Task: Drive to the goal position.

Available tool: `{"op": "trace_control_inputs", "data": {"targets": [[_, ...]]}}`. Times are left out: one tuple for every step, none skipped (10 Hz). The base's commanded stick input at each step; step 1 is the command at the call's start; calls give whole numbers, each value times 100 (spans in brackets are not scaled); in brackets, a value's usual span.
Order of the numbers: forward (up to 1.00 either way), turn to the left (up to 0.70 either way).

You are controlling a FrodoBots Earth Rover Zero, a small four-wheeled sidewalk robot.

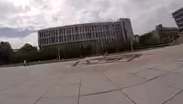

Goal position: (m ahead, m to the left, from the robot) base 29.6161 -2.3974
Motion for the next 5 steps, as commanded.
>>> {"op": "trace_control_inputs", "data": {"targets": [[70,0],[70,0],[70,0],[70,0],[70,0]]}}
